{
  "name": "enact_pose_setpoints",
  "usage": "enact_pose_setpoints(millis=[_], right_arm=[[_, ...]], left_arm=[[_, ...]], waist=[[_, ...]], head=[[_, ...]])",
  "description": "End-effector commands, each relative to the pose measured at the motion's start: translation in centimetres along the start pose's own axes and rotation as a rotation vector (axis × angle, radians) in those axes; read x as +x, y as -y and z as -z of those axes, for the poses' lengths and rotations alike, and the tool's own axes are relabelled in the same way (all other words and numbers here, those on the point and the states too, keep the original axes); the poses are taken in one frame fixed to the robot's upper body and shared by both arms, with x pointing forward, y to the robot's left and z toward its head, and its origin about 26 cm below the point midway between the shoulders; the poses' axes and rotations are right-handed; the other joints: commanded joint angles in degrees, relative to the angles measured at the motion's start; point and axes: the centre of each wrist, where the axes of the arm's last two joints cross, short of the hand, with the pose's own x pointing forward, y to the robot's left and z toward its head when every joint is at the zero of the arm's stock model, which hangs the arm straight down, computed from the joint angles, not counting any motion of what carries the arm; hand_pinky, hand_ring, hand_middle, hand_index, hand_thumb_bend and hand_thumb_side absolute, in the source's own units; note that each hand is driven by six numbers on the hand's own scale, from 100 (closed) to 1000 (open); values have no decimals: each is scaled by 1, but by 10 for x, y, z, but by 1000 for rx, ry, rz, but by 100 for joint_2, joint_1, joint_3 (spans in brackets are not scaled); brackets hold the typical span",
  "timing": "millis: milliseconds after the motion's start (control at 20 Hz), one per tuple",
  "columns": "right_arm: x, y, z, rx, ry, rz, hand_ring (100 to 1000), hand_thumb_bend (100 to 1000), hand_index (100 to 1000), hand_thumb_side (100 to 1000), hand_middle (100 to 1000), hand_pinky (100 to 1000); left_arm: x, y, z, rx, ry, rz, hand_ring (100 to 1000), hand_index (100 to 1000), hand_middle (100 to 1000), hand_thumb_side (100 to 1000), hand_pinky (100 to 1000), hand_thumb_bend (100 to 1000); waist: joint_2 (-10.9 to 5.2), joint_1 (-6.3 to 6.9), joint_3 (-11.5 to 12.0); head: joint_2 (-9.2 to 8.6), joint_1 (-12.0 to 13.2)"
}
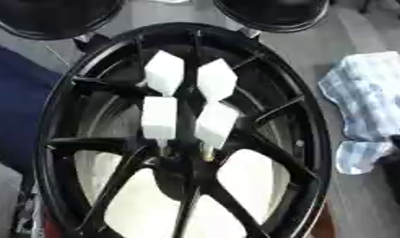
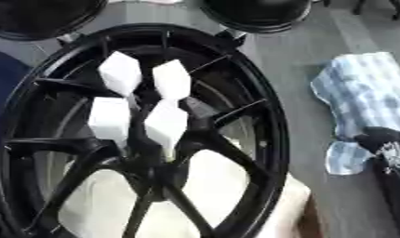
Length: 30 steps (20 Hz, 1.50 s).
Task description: Pull the pin out of the wheel hub.
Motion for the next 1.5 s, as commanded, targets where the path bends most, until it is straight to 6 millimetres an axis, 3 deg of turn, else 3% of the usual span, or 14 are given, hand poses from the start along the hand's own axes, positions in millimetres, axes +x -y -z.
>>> enact_pose_setpoints(millis=[50,600,850,1150,1500], right_arm=[[6,1,1,7,19,-16,699,100,566,425,659,853],[7,3,2,12,34,-19,701,100,567,419,660,853],[17,9,11,73,120,-59,713,114,580,386,673,855],[50,29,34,317,362,-262,749,148,615,322,714,852],[119,51,73,725,611,-765,786,225,693,361,740,829]], left_arm=[[6,2,4,-20,32,3,635,754,630,765,839,100],[5,4,5,-17,22,-7,636,753,631,769,839,100],[5,5,5,-24,22,-13,637,753,632,768,839,100],[5,4,4,-34,19,-11,638,753,632,767,839,100],[5,2,1,-40,14,6,638,753,633,766,839,100]], waist=[[-98,2,11],[-97,-26,18],[-109,-30,20],[-135,-39,31],[-194,-105,-26]], head=[[-65,29],[-84,19],[-88,0],[-58,-31],[28,4]])
